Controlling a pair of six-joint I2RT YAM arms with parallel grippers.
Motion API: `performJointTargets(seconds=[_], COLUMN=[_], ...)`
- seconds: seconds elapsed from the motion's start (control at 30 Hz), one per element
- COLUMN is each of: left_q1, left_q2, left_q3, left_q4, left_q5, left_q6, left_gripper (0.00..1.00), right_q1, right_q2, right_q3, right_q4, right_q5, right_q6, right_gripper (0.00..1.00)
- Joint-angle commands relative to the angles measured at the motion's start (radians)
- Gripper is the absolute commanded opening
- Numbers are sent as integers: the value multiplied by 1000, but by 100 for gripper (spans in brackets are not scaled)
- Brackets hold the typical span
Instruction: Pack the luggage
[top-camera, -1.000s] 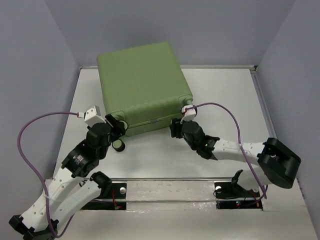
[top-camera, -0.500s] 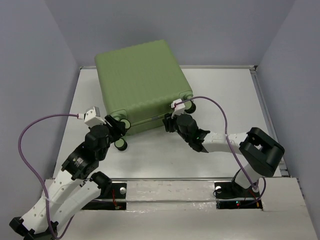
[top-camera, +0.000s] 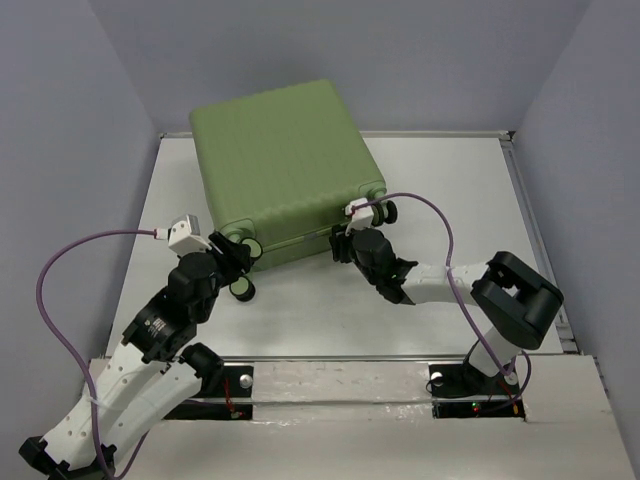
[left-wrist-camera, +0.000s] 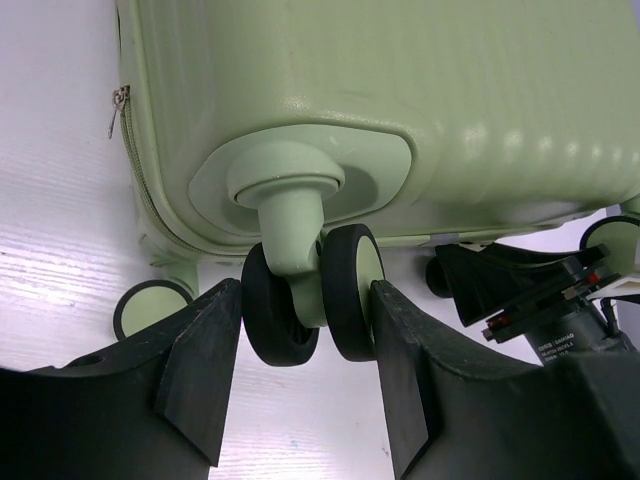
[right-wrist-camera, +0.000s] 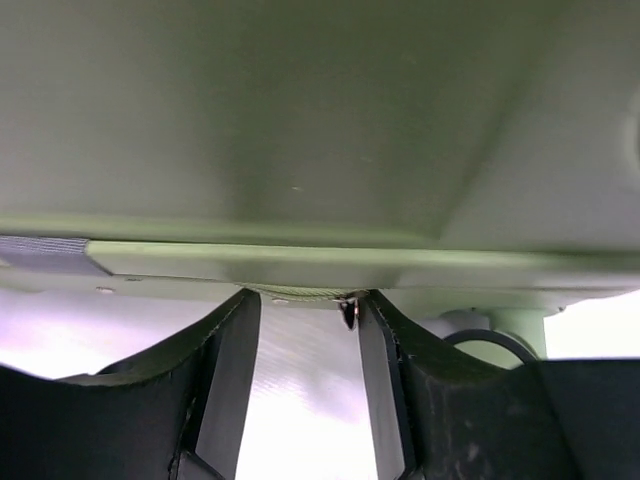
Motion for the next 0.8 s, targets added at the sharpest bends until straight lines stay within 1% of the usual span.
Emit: performJointTargets(seconds=[0.0,0.07,0.17,0.2,0.23,0.3,0.33,0.37,0.4,0.47,0.53,0.57,0.6,0.63,0.7,0.73,0.77], left_q1=[-8,-8,-8,-8,-8,-8,-8,-8,-8,-8,-8,-8,-8,-8,-10,-8,-8], left_q2=[-4,-4,-4,-4,-4,-4,-4,-1,2,8,11,13,22,31,71,89,129], left_q3=[-15,-19,-27,-27,-27,-30,-30,-27,-24,-15,-13,-15,-13,-11,-1,22,37], left_q4=[59,62,68,70,70,74,76,79,78,76,90,102,135,157,235,258,304], left_q5=[48,54,59,60,63,70,73,79,79,80,96,103,131,148,206,224,262], left_q6=[14,14,12,11,11,11,12,14,15,18,20,20,20,21,23,23,26], left_gripper=[18,17,16,16,15,14,14,13,13,12,9,6,6,6,6,6,6], right_q1=[-26,-26,-26,-26,-26,-26,-26,-26,-26,-26,-26,-26,-26,0,51,109,139], right_q2=[-26,-35,-18,-13,-10,-1,2,6,8,3,-10,-13,-16,-26,-29,-32,-35], right_q3=[-23,-37,-20,-14,-11,-4,-4,-4,-5,-14,-42,-48,-56,-74,-92,-105,-112], right_q4=[179,218,233,232,235,241,257,265,274,307,337,336,333,333,325,314,313], right_q5=[105,107,79,73,71,76,79,79,82,81,24,-3,-33,-83,-94,-108,-132], right_q6=[2,2,-33,-39,-41,-47,-56,-63,-71,-77,-67,-56,-44,-24,-19,-5,8], right_gripper=[52,52,44,34,28,18,17,10,7,7,7,7,7,7,7,7,7])
